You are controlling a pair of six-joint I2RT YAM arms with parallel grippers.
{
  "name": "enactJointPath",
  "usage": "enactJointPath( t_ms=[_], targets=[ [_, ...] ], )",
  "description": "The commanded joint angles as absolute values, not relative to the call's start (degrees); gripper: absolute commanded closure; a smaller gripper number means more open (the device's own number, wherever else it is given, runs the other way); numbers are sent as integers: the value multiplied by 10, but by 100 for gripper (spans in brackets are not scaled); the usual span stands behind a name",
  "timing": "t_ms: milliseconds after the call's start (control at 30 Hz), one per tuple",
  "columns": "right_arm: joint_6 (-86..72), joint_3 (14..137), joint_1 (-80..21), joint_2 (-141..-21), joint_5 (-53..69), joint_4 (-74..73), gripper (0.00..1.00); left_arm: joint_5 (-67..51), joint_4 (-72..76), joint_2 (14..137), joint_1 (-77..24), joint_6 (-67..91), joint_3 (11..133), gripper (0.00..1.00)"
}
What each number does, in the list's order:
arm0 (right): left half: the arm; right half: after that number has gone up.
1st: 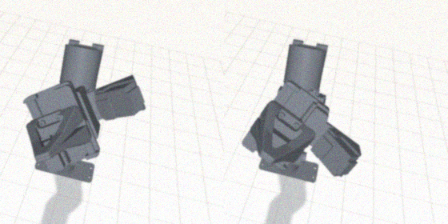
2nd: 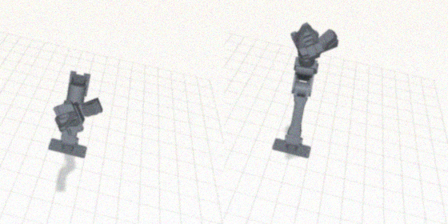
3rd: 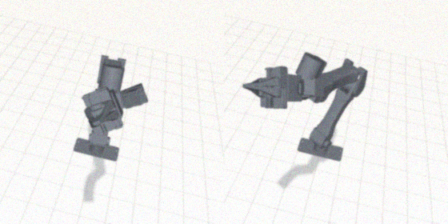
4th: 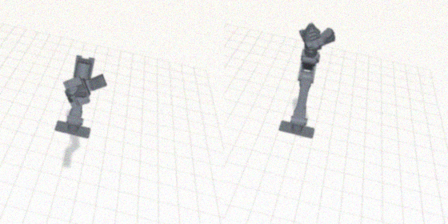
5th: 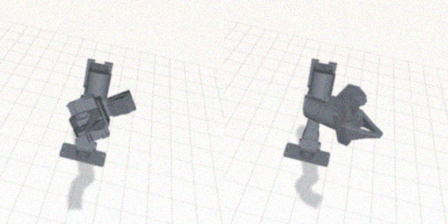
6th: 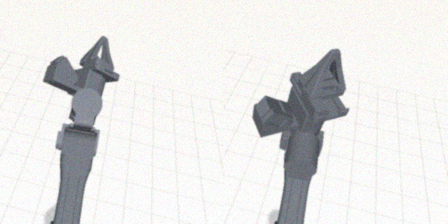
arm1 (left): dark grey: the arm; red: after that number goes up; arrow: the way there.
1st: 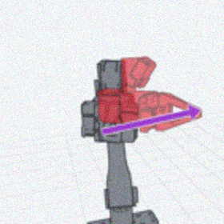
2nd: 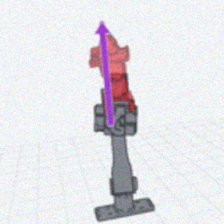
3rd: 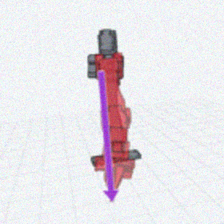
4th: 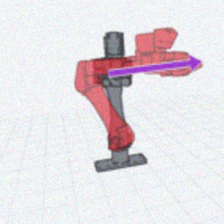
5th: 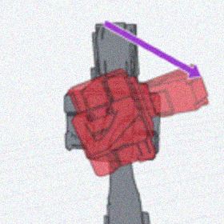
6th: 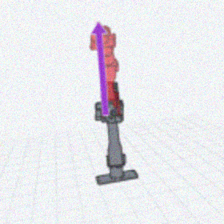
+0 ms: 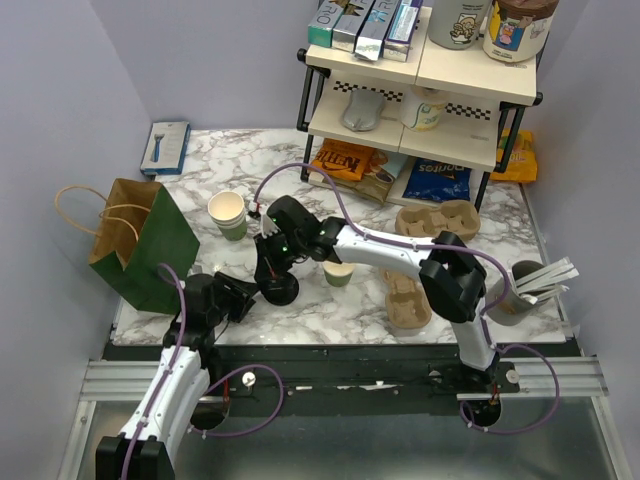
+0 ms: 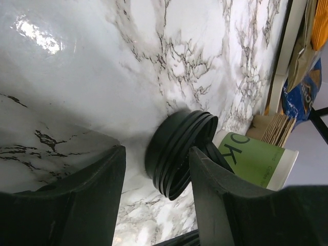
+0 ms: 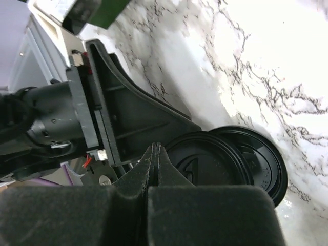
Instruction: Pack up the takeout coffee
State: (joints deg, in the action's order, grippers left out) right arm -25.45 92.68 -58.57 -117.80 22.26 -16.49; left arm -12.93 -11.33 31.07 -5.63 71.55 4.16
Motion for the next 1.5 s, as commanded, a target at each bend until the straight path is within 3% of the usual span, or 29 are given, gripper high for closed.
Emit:
enactJointPath(
  t_ms=[0, 367, 500, 633, 1133, 1467],
  targets=[
    [-257, 925, -583, -1172, 244, -156, 99, -144, -134, 302, -56, 694, 47, 39],
    [-202, 900, -583, -1144, 215, -178, 99, -136, -185, 251, -56, 694, 62, 39],
    [-164, 912, -584, -1147, 200, -219, 70, -135, -198, 247, -56, 686, 71, 38],
    [-160, 919, -591, -1158, 186, -235, 66, -136, -202, 255, -56, 682, 76, 38],
    [-208, 986, -610, -1223, 115, -301, 66, -147, -208, 248, -56, 677, 72, 38],
    [-221, 998, -612, -1237, 117, -308, 71, -145, -214, 235, -56, 680, 69, 38]
  ],
)
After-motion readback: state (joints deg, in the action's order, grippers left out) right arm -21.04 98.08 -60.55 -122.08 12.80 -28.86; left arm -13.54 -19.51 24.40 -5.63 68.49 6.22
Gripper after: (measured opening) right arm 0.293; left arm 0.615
